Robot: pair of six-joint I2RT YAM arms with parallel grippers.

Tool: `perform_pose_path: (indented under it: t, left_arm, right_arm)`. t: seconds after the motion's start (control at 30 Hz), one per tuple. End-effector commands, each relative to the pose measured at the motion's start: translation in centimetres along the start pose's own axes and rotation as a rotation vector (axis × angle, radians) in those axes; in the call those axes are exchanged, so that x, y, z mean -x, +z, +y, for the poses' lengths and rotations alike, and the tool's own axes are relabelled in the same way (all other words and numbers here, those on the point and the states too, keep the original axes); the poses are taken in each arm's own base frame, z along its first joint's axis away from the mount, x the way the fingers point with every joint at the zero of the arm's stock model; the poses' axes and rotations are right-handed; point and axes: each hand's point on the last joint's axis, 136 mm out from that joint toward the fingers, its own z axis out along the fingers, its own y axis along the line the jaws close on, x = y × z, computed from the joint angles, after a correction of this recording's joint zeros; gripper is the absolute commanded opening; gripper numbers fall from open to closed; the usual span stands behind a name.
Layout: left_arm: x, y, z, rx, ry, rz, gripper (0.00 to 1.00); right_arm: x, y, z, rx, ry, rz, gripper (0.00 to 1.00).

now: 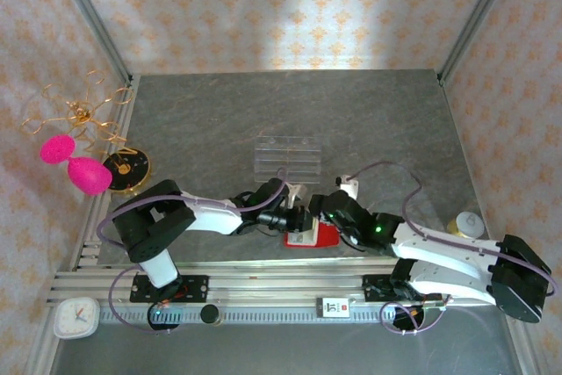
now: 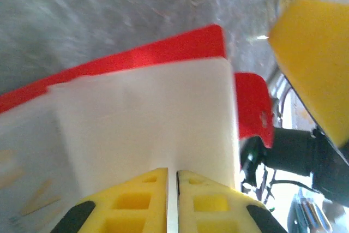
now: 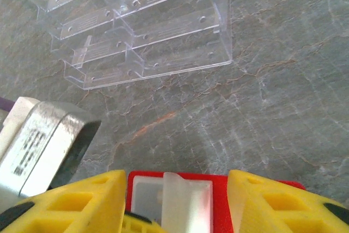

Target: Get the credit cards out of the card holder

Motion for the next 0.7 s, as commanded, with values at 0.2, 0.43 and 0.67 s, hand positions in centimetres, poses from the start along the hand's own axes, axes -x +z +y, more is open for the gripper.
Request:
perform_pose_path:
  t: [0.2,0.43,0.67]
  left_arm:
    - [-2.3,2.1,-2.8,-0.060,0.035,0.147,0.20]
    - [-2.0,3.1,-2.8,-0.064,0.037,0.144,0.20]
    - [-2.2,3.5,-1.8,-0.057,0.019,0.149,0.19]
  right_arm:
    - [0.3,-0.6,-2.4,-0.092,0.026,-0.027,0.51]
    - [-0.6,-0.7,-4.4,-0.157,0.037,0.007,0.51]
    - [-4.0,1.0,-6.1,-0.117,0.103,0.174,0.58]
